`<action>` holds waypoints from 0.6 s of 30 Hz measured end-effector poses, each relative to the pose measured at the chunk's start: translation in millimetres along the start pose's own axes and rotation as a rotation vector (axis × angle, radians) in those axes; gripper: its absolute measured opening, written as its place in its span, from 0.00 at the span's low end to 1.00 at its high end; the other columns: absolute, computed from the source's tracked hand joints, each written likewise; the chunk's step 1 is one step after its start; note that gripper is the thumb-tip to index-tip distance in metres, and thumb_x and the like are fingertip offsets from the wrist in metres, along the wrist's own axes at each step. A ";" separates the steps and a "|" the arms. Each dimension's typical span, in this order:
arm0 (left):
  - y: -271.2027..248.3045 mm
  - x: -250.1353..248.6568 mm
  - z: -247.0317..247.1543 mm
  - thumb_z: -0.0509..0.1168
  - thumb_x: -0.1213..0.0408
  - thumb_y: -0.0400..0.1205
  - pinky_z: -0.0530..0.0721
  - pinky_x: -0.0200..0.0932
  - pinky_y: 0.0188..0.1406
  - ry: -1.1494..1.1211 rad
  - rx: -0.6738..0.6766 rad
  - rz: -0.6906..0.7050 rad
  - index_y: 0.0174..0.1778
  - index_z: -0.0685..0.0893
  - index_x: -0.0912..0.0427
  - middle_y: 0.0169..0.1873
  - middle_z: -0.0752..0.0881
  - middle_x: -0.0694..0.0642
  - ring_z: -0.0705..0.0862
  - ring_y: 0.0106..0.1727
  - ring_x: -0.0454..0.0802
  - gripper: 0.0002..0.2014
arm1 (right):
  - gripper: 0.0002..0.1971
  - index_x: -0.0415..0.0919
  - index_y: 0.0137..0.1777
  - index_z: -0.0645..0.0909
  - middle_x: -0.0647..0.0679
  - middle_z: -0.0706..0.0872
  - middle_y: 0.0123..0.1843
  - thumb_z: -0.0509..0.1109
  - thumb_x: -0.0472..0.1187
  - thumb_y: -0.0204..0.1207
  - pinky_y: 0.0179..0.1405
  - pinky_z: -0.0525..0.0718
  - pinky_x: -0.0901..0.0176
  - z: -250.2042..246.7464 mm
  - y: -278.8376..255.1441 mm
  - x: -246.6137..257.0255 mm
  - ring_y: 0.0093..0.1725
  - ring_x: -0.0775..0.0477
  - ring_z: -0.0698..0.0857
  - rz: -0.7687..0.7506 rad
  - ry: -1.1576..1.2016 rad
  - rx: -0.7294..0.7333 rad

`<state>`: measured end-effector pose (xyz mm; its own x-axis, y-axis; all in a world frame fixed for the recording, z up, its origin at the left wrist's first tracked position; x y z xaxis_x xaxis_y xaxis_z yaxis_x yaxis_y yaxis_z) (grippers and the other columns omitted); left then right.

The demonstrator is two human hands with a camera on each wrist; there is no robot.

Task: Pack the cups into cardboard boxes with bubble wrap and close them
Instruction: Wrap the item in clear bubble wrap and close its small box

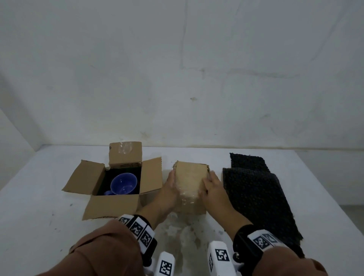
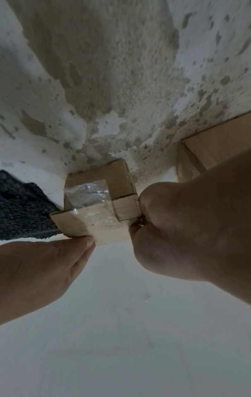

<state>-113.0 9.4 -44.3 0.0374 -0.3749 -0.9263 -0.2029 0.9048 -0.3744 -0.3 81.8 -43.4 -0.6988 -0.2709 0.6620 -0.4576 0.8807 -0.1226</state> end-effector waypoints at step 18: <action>10.7 -19.0 -11.1 0.49 0.64 0.86 0.82 0.48 0.49 0.074 -0.195 -0.149 0.73 0.63 0.48 0.63 0.74 0.57 0.77 0.58 0.55 0.19 | 0.25 0.26 0.67 0.75 0.33 0.73 0.74 0.73 0.39 0.73 0.71 0.72 0.45 -50.1 -4.0 26.7 0.71 0.36 0.74 0.200 0.147 0.102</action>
<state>-126.7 23.9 -30.2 0.0112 -0.5215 -0.8532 -0.3859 0.7849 -0.4848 10.4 90.5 11.8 -0.6972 -0.0293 0.7162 -0.3765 0.8653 -0.3311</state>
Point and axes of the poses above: each hand's wrist, its own y-axis towards the middle knuckle, its own z-axis out of the palm, x = y × z, the point moved 9 cm from there along y, towards the middle knuckle
